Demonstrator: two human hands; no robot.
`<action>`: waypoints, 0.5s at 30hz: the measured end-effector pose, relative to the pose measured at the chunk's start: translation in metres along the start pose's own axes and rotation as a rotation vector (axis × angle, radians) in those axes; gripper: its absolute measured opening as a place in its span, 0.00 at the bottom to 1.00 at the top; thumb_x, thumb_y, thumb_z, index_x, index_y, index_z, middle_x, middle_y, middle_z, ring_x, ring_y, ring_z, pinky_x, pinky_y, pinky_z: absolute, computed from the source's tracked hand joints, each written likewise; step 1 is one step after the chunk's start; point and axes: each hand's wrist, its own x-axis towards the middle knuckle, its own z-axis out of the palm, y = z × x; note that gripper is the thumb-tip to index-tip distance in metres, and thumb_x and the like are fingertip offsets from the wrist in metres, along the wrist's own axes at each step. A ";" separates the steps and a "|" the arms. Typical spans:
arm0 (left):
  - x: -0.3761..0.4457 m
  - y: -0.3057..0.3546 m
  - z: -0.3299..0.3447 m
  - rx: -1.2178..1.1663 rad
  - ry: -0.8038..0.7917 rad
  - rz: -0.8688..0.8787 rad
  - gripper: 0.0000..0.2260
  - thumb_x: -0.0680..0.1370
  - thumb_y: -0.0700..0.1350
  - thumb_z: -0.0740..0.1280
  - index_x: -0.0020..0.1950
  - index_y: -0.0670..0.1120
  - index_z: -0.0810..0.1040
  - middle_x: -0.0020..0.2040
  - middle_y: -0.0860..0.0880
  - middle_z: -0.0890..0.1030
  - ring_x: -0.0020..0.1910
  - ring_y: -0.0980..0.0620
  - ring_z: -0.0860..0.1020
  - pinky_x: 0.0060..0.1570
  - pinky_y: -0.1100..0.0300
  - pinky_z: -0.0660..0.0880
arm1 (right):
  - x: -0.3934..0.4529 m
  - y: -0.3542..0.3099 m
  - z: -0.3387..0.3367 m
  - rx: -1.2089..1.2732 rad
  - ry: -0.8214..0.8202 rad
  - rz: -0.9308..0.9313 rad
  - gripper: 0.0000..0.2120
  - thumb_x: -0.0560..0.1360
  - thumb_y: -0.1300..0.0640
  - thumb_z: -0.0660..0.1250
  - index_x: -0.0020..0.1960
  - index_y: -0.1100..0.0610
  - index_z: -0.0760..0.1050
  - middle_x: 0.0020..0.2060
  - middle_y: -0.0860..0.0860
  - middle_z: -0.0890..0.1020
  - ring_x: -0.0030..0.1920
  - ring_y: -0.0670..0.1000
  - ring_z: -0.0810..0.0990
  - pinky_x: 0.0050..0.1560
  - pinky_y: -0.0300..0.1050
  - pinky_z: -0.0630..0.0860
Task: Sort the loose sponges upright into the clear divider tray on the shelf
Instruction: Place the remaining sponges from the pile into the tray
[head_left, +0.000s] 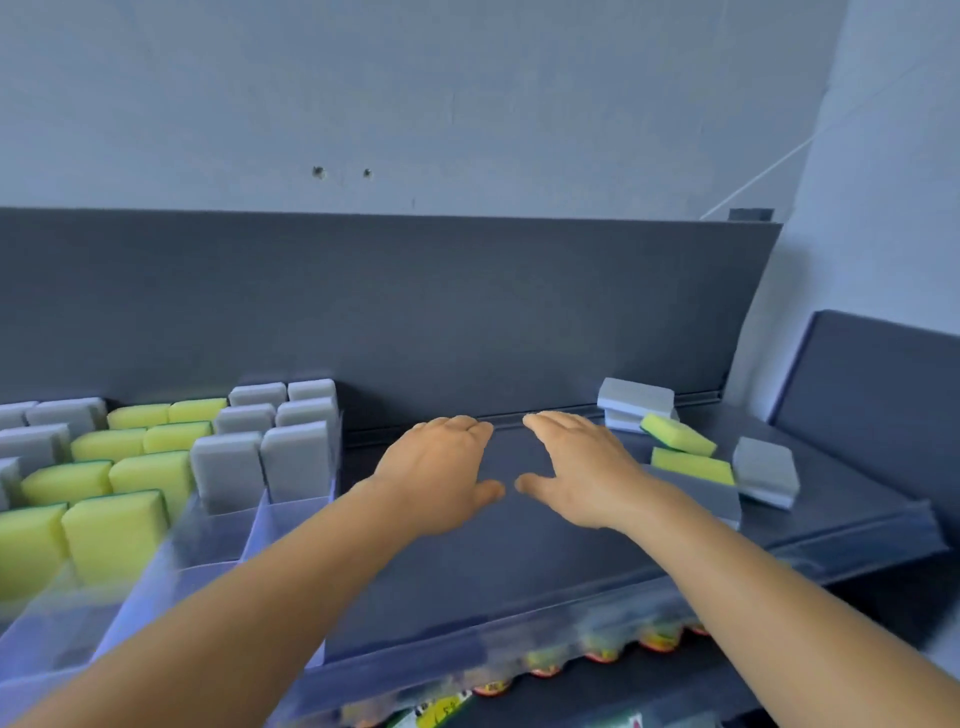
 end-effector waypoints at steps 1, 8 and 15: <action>0.007 0.013 0.003 -0.007 -0.002 0.010 0.25 0.78 0.57 0.62 0.70 0.44 0.67 0.69 0.48 0.71 0.68 0.48 0.69 0.67 0.54 0.66 | -0.003 0.014 -0.003 -0.004 -0.002 0.014 0.34 0.77 0.44 0.62 0.77 0.54 0.52 0.76 0.48 0.57 0.76 0.50 0.54 0.73 0.46 0.54; 0.059 0.106 0.028 -0.063 -0.052 0.029 0.25 0.79 0.57 0.61 0.71 0.45 0.65 0.71 0.48 0.69 0.69 0.47 0.68 0.67 0.55 0.65 | -0.016 0.120 -0.017 -0.025 -0.029 0.079 0.31 0.77 0.46 0.61 0.76 0.52 0.54 0.76 0.47 0.59 0.75 0.50 0.56 0.72 0.45 0.55; 0.093 0.175 0.063 -0.078 -0.144 0.075 0.22 0.80 0.55 0.58 0.73 0.52 0.64 0.68 0.49 0.71 0.67 0.46 0.69 0.64 0.52 0.68 | -0.018 0.204 -0.014 -0.046 -0.085 0.111 0.28 0.78 0.48 0.61 0.74 0.52 0.58 0.74 0.49 0.62 0.73 0.54 0.61 0.70 0.47 0.61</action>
